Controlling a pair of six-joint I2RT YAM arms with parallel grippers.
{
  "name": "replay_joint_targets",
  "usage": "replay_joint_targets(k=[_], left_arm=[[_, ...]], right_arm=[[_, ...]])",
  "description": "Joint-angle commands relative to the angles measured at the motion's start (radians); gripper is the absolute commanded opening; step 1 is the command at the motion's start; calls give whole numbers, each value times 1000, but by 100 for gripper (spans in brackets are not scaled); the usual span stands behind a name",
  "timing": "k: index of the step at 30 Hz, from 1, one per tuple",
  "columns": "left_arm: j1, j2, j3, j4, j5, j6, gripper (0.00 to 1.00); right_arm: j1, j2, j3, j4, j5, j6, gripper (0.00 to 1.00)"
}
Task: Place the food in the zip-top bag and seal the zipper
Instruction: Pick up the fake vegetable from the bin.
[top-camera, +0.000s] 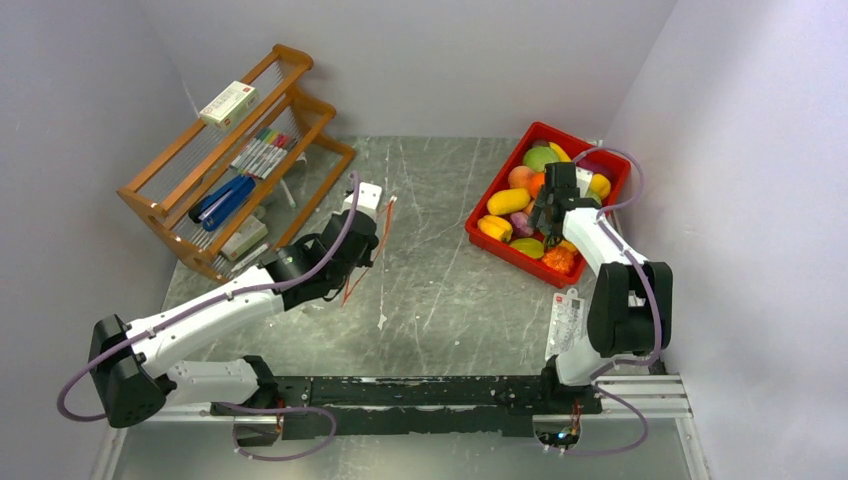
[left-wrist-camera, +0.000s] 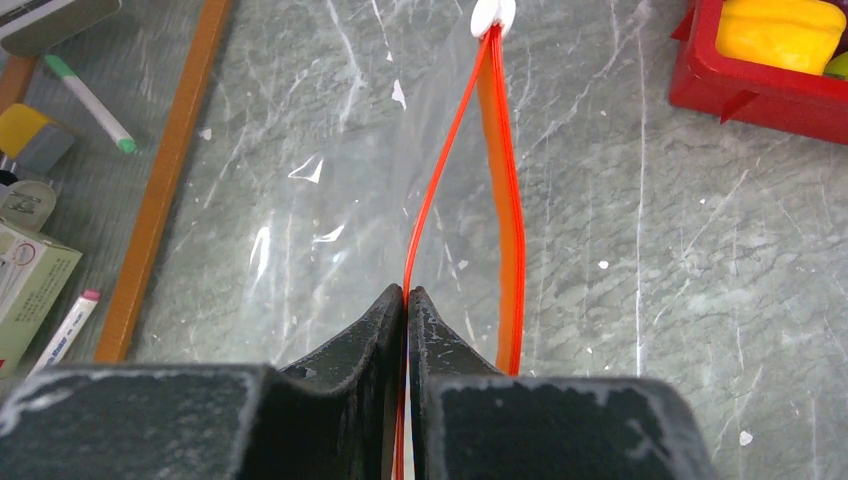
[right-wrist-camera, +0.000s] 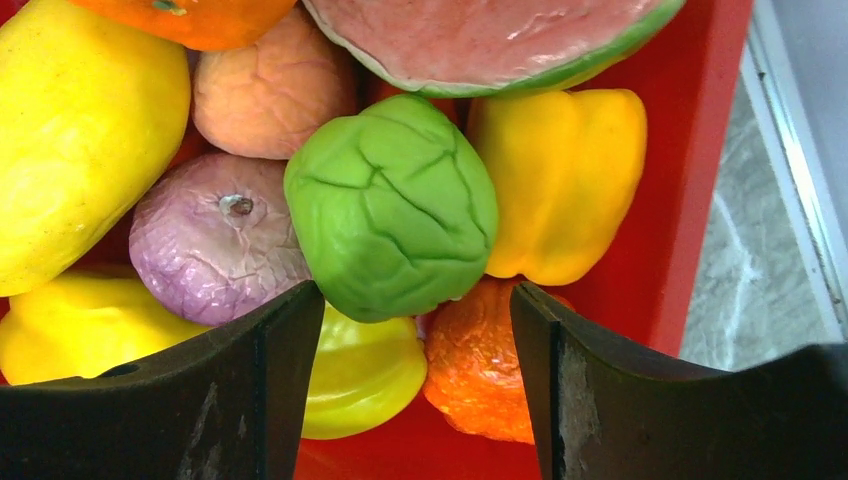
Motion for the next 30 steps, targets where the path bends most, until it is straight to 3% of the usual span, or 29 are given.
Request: replay_joint_targets(k=[1,11,14,24,30], left_arm=[[0,-27,-9,35,21,-15,7],[0,-32,-27,97,-23,-111,7],[0,6,-5,77,-44,-150,7],[2,43,22,75,-47,-194,7],[1,50,35,58,-50,-215,7]], right_arm=[[-13,21,-13,38,-36,-16,69],[-15,21,5,49,2,0,84],[-16,7,-12,92,-17,-9,84],[-30,76,4,138,-92,-22,77],[-30,28,-22,147,-98,-22,65]])
